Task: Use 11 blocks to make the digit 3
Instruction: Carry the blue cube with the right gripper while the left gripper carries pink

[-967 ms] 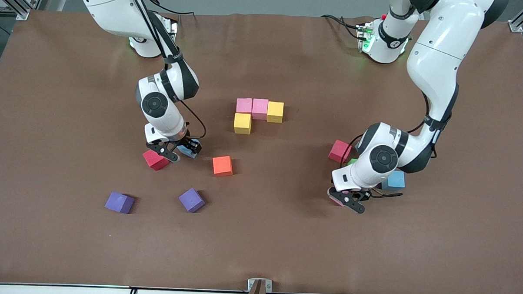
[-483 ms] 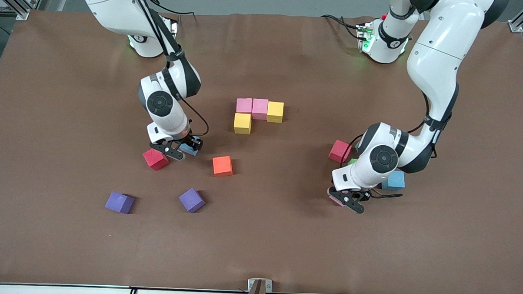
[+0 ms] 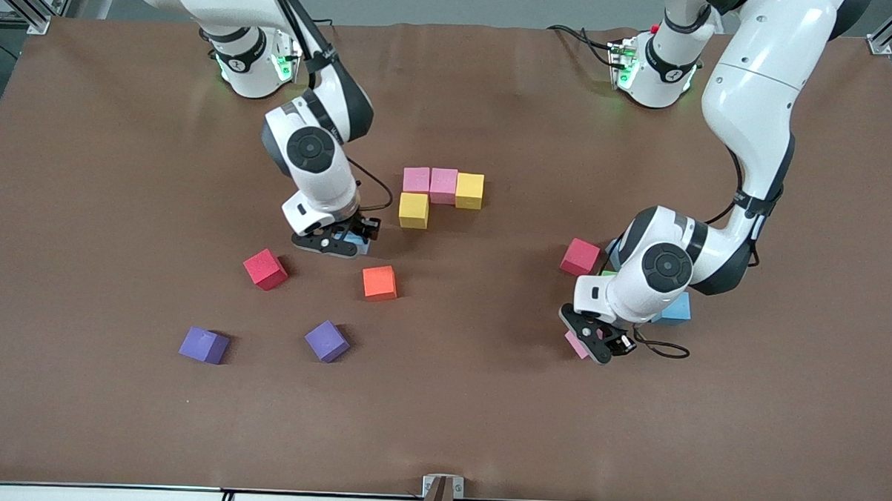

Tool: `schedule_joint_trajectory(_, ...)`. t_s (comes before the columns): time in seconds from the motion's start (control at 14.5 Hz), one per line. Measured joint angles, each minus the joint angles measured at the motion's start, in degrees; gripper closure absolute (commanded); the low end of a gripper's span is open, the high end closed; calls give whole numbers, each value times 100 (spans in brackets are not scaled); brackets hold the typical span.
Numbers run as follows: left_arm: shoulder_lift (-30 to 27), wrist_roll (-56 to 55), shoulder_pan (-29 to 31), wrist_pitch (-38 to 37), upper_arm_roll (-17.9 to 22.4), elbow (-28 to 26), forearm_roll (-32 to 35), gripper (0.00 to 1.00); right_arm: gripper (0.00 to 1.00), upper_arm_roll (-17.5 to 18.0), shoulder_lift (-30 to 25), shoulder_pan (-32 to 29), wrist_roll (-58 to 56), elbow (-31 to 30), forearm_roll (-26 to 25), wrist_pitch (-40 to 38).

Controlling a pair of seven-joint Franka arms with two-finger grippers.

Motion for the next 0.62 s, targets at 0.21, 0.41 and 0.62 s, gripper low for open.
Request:
schedule_joint_trajectory(0.21, -112, 908, -14, -117, -9, 8, 0, 74, 85, 88, 3, 179, -2, 232, 1, -13)
schedule_joint_trajectory(0.41, -134, 1642, -20, -384, -41, 90, 0, 74, 86, 154, 107, 349, -7, 454, 1, -13)
schedule_joint_trajectory(0.62, -152, 2133, -35, -625, -206, 191, 0, 74, 86, 160, 455, 487, -26, 749, 0, -8)
